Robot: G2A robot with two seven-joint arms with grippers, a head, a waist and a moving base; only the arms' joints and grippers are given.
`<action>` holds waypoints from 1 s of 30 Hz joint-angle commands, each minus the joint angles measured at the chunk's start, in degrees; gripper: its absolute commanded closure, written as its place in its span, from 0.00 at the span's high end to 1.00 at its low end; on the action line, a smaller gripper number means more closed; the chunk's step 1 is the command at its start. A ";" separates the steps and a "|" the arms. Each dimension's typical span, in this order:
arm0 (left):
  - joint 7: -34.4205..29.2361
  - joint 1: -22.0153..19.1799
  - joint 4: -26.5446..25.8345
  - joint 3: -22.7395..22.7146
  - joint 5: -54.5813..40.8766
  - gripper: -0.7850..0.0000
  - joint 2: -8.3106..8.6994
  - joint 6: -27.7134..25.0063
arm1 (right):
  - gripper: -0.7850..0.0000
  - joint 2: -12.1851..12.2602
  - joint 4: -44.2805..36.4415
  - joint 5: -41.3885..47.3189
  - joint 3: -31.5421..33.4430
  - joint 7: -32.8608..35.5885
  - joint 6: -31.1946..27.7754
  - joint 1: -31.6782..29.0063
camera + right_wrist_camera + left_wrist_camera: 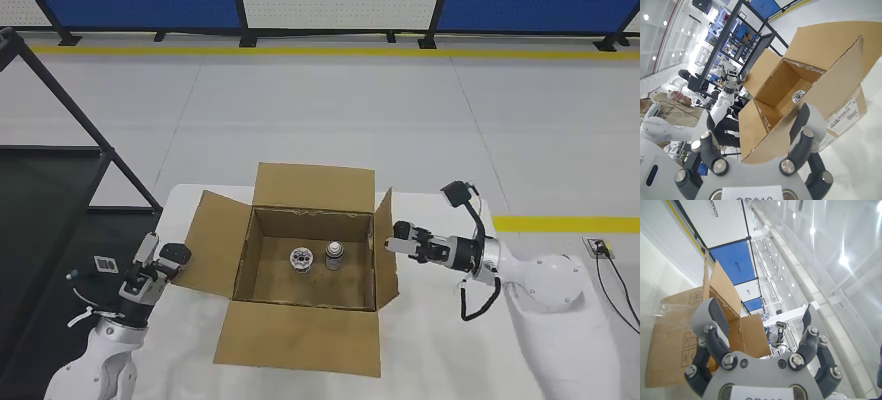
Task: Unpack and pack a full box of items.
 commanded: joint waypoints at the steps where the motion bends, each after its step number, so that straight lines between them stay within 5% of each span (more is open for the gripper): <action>1: 0.92 0.24 0.15 -1.12 -0.61 1.00 0.01 -0.18 | 1.00 -0.05 0.67 -0.23 -1.54 -0.07 0.19 1.16; 10: 0.37 0.15 2.00 -4.09 -2.87 1.00 0.16 -0.12 | 1.00 -0.58 5.49 0.34 -8.67 -0.92 -1.01 5.94; 30: -3.96 -2.90 -0.97 6.23 2.24 1.00 -0.50 1.59 | 1.00 -1.61 16.21 3.09 -17.40 -4.14 -4.86 10.52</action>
